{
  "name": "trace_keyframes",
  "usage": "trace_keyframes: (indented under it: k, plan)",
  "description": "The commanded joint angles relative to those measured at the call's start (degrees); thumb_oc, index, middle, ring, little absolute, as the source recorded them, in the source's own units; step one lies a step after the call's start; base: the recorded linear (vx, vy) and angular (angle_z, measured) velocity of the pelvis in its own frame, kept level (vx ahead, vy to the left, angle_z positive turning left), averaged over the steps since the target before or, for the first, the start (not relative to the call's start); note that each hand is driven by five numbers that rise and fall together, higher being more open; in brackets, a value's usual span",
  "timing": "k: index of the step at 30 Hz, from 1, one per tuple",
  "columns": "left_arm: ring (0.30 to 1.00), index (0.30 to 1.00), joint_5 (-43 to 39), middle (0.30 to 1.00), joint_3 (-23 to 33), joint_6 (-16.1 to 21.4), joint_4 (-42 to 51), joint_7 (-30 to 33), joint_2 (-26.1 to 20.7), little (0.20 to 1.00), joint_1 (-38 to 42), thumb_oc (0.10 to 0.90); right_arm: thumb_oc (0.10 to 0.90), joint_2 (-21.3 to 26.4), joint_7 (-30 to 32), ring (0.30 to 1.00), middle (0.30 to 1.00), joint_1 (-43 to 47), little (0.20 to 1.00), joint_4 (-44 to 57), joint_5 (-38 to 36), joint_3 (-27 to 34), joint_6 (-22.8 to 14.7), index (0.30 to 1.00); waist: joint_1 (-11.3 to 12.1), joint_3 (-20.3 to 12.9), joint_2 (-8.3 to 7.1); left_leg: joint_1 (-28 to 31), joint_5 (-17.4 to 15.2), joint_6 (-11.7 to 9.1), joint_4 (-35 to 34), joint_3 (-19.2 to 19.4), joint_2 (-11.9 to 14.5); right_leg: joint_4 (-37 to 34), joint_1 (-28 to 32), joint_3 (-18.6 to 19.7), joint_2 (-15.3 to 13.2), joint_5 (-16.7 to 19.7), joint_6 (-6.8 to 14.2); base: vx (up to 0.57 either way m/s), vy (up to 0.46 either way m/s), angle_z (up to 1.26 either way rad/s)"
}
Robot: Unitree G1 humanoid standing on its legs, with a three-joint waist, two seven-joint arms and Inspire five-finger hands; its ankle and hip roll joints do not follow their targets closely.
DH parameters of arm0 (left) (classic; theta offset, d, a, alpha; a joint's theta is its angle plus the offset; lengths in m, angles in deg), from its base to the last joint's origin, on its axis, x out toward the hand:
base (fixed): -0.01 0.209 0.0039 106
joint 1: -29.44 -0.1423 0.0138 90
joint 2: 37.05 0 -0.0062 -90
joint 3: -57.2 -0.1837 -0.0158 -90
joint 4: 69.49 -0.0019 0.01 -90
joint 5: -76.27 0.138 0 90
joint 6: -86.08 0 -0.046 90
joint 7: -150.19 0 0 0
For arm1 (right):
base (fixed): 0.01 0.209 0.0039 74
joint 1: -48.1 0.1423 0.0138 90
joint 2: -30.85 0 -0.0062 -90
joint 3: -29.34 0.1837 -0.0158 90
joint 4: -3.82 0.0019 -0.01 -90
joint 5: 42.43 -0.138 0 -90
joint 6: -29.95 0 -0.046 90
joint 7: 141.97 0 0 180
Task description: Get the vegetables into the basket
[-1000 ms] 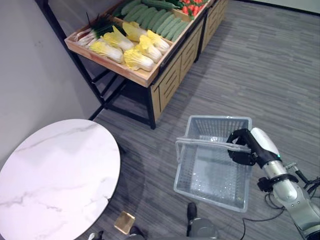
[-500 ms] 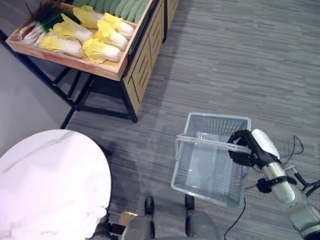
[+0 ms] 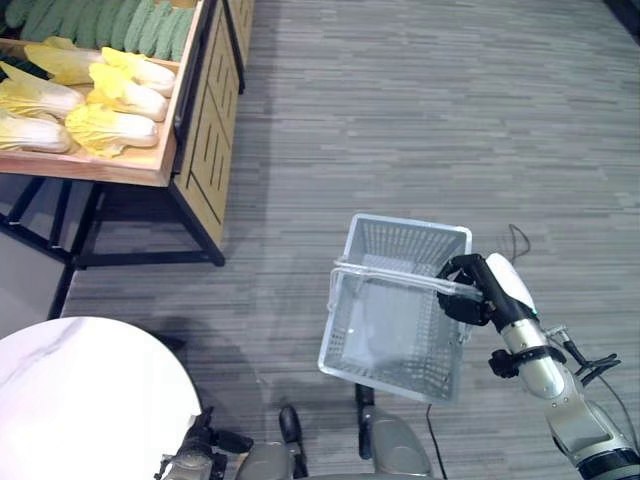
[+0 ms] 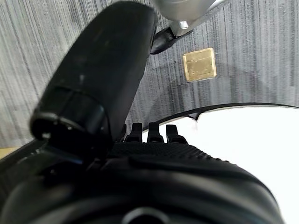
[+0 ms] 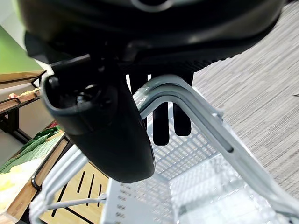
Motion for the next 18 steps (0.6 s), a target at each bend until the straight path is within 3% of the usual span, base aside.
trace_keyframes:
  k: [1,4,13,14,18]
  plan:
    - [1.000,1.000,1.4,1.000,0.9,0.1,-1.3,0.7,-1.0,1.000,-1.3,0.900,0.400,2.8,4.8,0.300,0.300,7.4,0.300,7.2,-1.1,4.9,-4.5,0.300,1.5,-3.5,0.00,-3.2,0.6,-3.5,3.1,-0.8,2.1,1.2,0.2,-0.1,-1.5,1.8,2.9,0.02,-0.100,0.01]
    - [1.000,1.000,1.7,1.000,1.0,-0.1,-1.5,0.4,-0.2,1.000,-1.4,0.900,0.400,3.5,4.7,0.300,0.300,6.4,0.300,8.0,-0.7,5.5,-4.3,0.300,1.6,-4.6,0.31,-3.0,1.2,-5.8,3.5,-1.3,4.7,-2.9,2.2,-1.6,0.6,0.6,1.7,0.09,-0.322,0.03]
    - [1.000,1.000,2.0,1.000,-0.2,-0.3,-0.4,0.8,1.0,1.000,-1.3,0.900,0.400,5.3,4.5,0.300,0.300,5.2,0.300,8.9,-1.5,5.7,-5.3,0.300,1.2,-4.4,1.89,-4.1,2.3,-9.0,10.0,-3.3,9.0,-2.9,4.9,-2.4,4.4,-2.6,-1.4,0.06,-0.201,0.02]
    - [1.000,1.000,0.4,1.000,-0.5,0.0,0.5,1.4,1.8,1.000,-1.1,0.900,0.400,6.8,4.5,0.300,0.300,5.4,0.300,7.0,-1.4,5.4,-4.9,0.300,2.0,-4.0,2.38,-6.4,3.1,-8.7,8.8,-9.4,6.7,-4.0,5.7,-1.4,4.4,-2.9,-1.5,0.11,-0.079,0.07]
    - [1.000,1.000,0.5,1.000,-1.5,0.2,-0.2,1.4,2.4,1.000,-0.8,0.900,0.400,8.0,4.8,0.300,0.300,4.6,0.300,4.1,-0.2,5.5,-4.3,0.300,2.5,-4.3,2.33,-10.6,6.1,-8.6,5.2,-10.9,6.0,-3.6,5.9,-1.2,3.8,-2.9,-0.8,0.09,0.032,0.01]
